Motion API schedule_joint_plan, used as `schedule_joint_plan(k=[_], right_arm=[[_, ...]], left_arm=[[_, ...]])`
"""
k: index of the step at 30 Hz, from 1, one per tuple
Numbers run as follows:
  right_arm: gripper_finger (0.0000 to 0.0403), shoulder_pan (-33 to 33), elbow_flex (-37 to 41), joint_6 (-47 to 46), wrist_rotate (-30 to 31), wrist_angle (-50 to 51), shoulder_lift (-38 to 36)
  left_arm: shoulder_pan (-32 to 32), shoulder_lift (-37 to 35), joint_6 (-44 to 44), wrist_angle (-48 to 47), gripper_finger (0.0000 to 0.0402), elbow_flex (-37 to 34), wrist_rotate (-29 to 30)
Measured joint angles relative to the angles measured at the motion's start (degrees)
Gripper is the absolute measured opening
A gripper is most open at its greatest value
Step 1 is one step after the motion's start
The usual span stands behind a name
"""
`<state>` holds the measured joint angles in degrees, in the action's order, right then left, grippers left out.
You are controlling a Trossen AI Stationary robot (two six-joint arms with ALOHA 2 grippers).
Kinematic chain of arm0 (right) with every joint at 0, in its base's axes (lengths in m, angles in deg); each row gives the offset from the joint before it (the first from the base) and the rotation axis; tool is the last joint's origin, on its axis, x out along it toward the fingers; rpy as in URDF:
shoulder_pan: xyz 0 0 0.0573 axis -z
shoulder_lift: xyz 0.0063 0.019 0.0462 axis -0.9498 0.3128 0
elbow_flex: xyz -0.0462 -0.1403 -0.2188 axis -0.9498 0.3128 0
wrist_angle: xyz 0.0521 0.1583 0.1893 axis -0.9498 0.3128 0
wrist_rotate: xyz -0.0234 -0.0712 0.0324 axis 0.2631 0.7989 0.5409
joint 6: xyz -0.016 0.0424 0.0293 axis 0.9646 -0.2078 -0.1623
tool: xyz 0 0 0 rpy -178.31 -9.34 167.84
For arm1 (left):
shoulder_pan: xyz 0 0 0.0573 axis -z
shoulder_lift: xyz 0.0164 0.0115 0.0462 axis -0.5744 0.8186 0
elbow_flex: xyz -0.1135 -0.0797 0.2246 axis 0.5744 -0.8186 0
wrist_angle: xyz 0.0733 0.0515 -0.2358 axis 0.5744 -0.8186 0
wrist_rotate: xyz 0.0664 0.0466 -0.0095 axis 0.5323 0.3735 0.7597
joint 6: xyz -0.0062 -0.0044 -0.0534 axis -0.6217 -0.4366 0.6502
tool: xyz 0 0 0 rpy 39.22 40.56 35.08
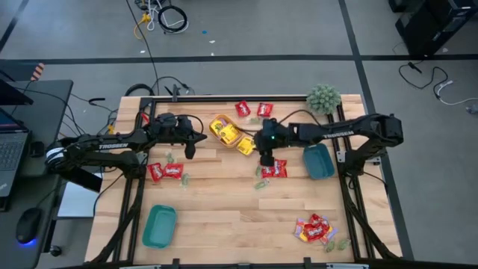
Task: Sort candy
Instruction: Put the yellow packet of candy into the yellow bin
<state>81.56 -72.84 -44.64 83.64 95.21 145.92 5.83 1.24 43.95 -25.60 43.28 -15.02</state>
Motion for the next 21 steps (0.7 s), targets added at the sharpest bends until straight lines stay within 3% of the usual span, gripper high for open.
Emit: schedule_joint_plan(k=[11, 21], right_arm=[[0.0179, -3.7, -2.9, 0.9, 4.7, -2.3, 11.4], [0.0134, -3.9, -7.0, 3.9, 5.0, 1.0, 18.5]], left_arm=[[0.1, 0.0, 0.1, -0.4, 0.0001, 0.0, -0.3], [0.1, 0.0, 0.0, -1.8, 0.0001, 0.0, -0.2]])
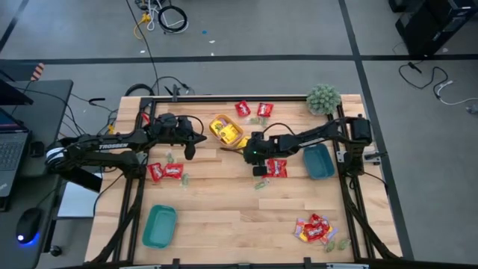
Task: Sort candy
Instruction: Put the yellow packet of candy into the yellow bin
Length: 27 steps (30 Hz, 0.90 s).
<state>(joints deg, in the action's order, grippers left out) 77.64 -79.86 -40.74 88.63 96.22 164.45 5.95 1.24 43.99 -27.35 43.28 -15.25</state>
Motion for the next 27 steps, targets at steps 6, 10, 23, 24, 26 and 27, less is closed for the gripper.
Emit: schedule_joint_plan(k=[6, 10, 23, 24, 26, 27], right_arm=[[0.0032, 0.0, -1.4, 0.9, 4.7, 2.0, 0.6], [0.0008, -0.1, -1.4, 1.1, 5.6, 3.4, -1.8], [0.0008, -1.9, -5.7, -3.7, 4.5, 8.9, -12.1], [0.0015, -1.9, -5.7, -3.8, 4.5, 9.4, -11.6], [0.0037, -1.8, -5.7, -3.8, 4.3, 10.4, -9.8], [0.0051, -1.8, -5.7, -3.8, 4.2, 10.7, -8.6]], left_arm=[[0.0, 0.0, 0.0, 0.2, 0.0001, 0.0, 0.2], [0.0, 0.0, 0.0, 0.1, 0.0001, 0.0, 0.3], [0.0, 0.0, 0.0, 0.1, 0.0001, 0.0, 1.1], [0.0, 0.0, 0.0, 0.1, 0.0001, 0.0, 1.1], [0.0, 0.0, 0.0, 0.1, 0.0001, 0.0, 1.1], [0.0, 0.0, 0.0, 0.1, 0.0001, 0.0, 1.1]])
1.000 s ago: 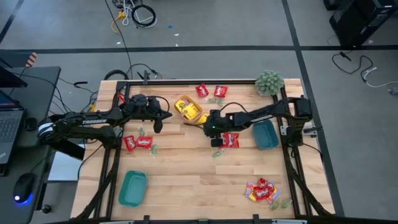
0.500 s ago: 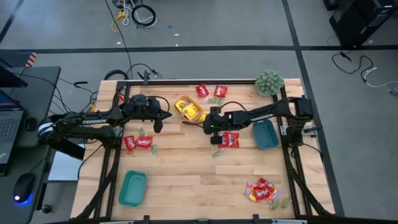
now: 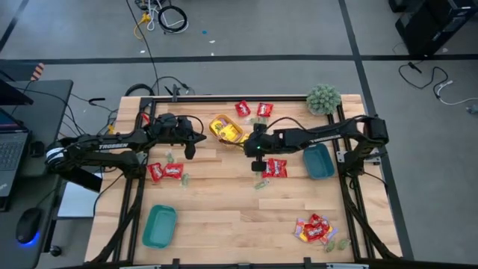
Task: Sort candy
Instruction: Put the yellow packet of candy into the yellow bin
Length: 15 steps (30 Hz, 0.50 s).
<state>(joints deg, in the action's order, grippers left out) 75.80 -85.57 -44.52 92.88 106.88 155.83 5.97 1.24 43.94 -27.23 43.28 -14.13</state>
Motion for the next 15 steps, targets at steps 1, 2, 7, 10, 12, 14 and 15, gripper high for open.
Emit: schedule_joint_plan(k=[1, 2, 7, 10, 12, 14, 15], right_arm=[[0.0066, 0.0, 0.1, 0.0, -0.1, 0.2, 1.4], [0.0083, 0.0, 0.1, 0.1, -0.2, 0.3, 2.7], [0.0168, 0.5, 0.1, 0.5, -0.2, -1.5, 8.4], [0.0200, 1.3, 0.1, 1.8, 0.5, -2.2, 10.7], [0.0206, 1.7, 0.0, 3.0, 2.6, -3.5, 11.6], [0.0203, 1.9, -0.1, 3.8, 4.1, -4.4, 12.2], [0.0195, 2.1, -0.1, 4.4, 4.3, -4.7, 12.3]], left_arm=[[0.0, 0.0, 0.0, 0.0, 0.0001, 0.0, 0.0], [0.0, 0.0, 0.0, -0.1, 0.0001, 0.0, 0.0], [0.0, 0.0, 0.0, -0.2, 0.0001, 0.0, 0.0], [0.0, 0.0, -0.1, -0.2, 0.0001, 0.0, 0.0], [0.0, 0.0, -0.2, -0.3, 0.0001, 0.0, 0.0], [0.0, 0.0, -0.2, -0.4, 0.0001, 0.0, 0.0], [0.0, 0.0, -0.2, -0.5, 0.0001, 0.0, 0.0]])
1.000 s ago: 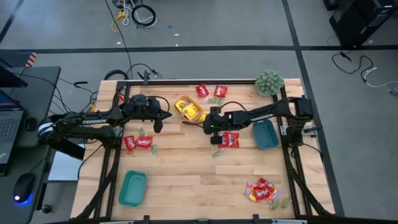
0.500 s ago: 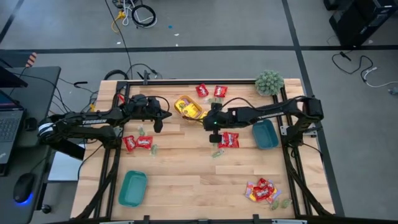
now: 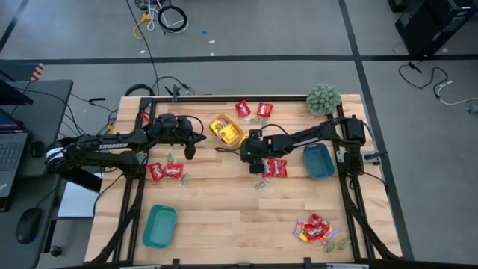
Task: Sort candy
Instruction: Put the yellow packet of candy into the yellow bin
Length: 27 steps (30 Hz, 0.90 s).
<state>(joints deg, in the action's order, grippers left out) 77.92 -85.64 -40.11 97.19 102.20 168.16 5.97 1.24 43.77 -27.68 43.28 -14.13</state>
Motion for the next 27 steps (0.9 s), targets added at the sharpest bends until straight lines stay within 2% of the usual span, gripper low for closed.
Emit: schedule_joint_plan(k=[2, 4, 6, 8, 13, 18, 24, 27], right_arm=[[0.0166, 0.3, 0.1, 0.5, -0.2, -0.4, 0.0], [0.0116, 0.6, 0.1, 0.5, -0.3, -0.9, 0.1], [0.0049, 1.1, 0.2, 0.7, 0.6, -0.8, 0.1], [0.0015, 1.5, 0.3, 0.8, 1.4, -0.6, 0.2], [0.0002, 1.5, -1.3, -0.9, 0.5, 3.6, -0.5], [0.0000, -0.2, -4.0, -2.0, 0.2, 8.7, -4.2], [0.0000, -1.8, -5.9, -5.4, 0.0, 8.4, -11.1], [0.0000, -2.3, -7.3, -5.1, 0.0, 7.6, -12.1]], left_arm=[[0.0, 0.0, 0.0, 0.0, 0.0001, 0.0, 0.1], [0.0, 0.0, 0.0, 0.0, 0.0001, 0.0, 0.1], [0.0, 0.0, 0.0, -0.1, 0.0001, 0.0, 0.1], [0.0, 0.0, 0.0, -0.1, 0.0001, 0.0, 0.1], [0.0, 0.0, 0.1, -0.1, 0.0001, 0.0, 0.1], [0.0, 0.0, 0.1, -0.1, 0.0001, 0.0, 0.1], [0.0, 0.0, 0.2, -0.1, 0.0001, 0.0, 0.8], [0.0, 0.0, 1.5, 0.1, 0.0001, 0.0, 1.0]])
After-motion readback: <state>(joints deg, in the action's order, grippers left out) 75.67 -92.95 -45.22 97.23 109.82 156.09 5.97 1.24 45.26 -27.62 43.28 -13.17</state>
